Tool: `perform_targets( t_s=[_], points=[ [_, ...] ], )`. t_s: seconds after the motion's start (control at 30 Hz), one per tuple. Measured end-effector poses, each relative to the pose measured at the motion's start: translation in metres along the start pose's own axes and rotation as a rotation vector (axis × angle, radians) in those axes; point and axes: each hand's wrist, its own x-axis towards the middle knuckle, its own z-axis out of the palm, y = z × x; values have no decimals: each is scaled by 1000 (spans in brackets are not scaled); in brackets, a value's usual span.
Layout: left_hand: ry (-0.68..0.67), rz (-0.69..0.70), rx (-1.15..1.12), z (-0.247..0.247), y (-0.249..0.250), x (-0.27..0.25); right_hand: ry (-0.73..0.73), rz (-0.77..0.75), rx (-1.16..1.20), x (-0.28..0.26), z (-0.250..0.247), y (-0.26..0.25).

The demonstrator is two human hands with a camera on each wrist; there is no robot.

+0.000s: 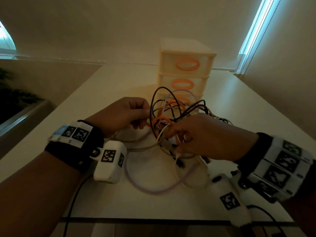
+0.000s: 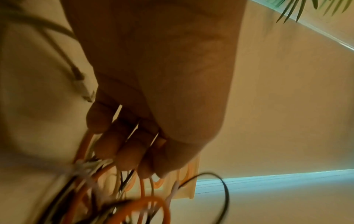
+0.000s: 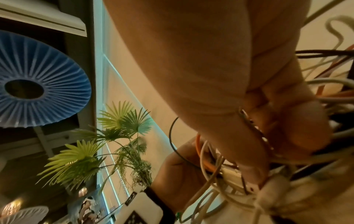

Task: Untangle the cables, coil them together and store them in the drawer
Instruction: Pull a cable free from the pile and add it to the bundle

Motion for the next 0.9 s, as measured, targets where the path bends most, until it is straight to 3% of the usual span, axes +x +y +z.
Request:
perform_targets(
  t_s=[0.13, 0.27, 0.43, 0.57, 0.77, 0.9],
  points=[
    [-41, -9, -178, 2, -1, 4, -36, 0, 162, 20, -2, 7],
    [-48, -32, -199, -4, -7, 7, -117, 0, 403, 18, -12, 10],
    [-65, 20, -184, 0, -7, 2, -69, -13, 393, -2, -41, 17],
    [-66, 6, -170, 1, -6, 3, 14, -72, 193, -12, -51, 27],
    [-60, -16, -176, 2, -6, 3, -137, -135, 59, -17, -40, 13],
    [-58, -24, -179, 2, -7, 3, -186, -180, -175, -10, -12, -14]
  ],
)
